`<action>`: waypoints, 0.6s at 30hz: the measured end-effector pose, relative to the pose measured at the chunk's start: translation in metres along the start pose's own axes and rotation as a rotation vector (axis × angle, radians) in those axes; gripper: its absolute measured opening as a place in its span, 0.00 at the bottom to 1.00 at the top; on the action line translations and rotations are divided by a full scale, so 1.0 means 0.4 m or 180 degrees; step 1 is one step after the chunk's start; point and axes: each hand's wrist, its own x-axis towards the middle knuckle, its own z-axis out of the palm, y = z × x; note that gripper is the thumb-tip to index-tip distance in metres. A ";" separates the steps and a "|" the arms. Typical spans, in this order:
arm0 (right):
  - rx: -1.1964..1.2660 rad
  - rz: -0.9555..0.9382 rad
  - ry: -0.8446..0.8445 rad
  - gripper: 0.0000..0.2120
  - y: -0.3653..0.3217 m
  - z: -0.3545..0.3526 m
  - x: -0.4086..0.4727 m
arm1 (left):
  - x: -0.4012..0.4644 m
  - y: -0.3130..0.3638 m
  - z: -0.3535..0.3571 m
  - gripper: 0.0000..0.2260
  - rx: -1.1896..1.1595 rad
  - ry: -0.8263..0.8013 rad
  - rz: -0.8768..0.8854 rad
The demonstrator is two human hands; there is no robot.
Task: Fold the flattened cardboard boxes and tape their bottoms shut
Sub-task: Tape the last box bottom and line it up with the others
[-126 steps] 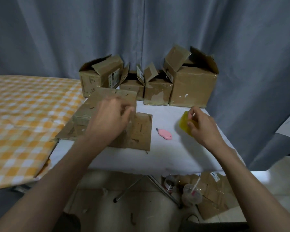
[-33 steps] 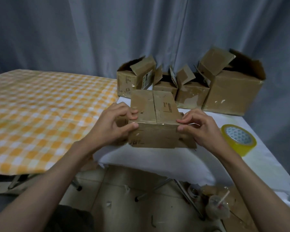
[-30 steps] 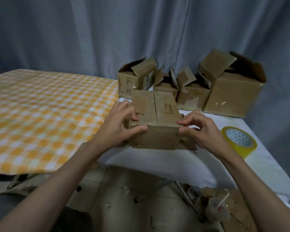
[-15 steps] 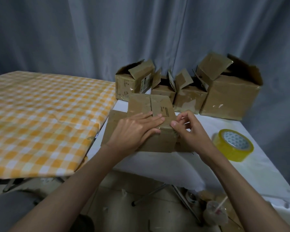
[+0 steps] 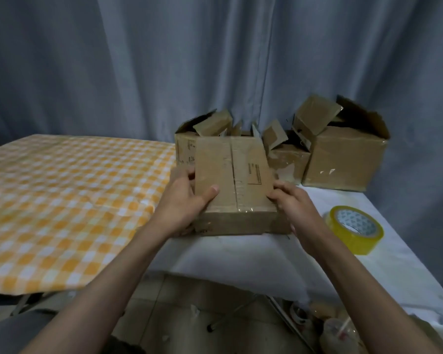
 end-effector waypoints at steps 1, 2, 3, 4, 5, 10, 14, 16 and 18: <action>0.0208 -0.0128 -0.0014 0.16 -0.010 -0.007 -0.007 | -0.001 0.006 -0.011 0.22 -0.0490 0.0081 0.0013; 0.0364 -0.0294 -0.0061 0.22 -0.019 -0.017 -0.014 | -0.002 0.018 -0.023 0.19 -0.0956 0.0173 0.0025; 0.0452 -0.0457 -0.0121 0.25 -0.027 -0.027 -0.021 | -0.004 0.033 -0.038 0.14 -0.1330 0.0230 0.0042; 0.0544 -0.0562 -0.0200 0.25 -0.034 -0.035 -0.025 | -0.002 0.044 -0.053 0.10 -0.1627 0.0227 0.0055; 0.0681 -0.0539 -0.0269 0.22 -0.039 -0.043 -0.027 | -0.002 0.053 -0.067 0.08 -0.1865 0.0149 0.0004; 0.1327 0.0039 -0.0336 0.17 -0.032 -0.048 -0.033 | -0.022 0.054 -0.072 0.18 -0.1839 -0.0177 -0.0114; 0.0721 0.0244 -0.0470 0.12 0.013 -0.046 -0.047 | -0.042 0.022 -0.049 0.20 -0.1664 -0.0180 -0.0382; 0.0404 0.0287 -0.0497 0.11 0.032 -0.058 -0.056 | -0.047 0.000 -0.052 0.16 -0.1760 -0.0136 -0.0570; 0.0406 0.0295 -0.0366 0.10 0.037 -0.061 -0.060 | -0.057 -0.021 -0.055 0.17 -0.1720 0.0015 -0.0573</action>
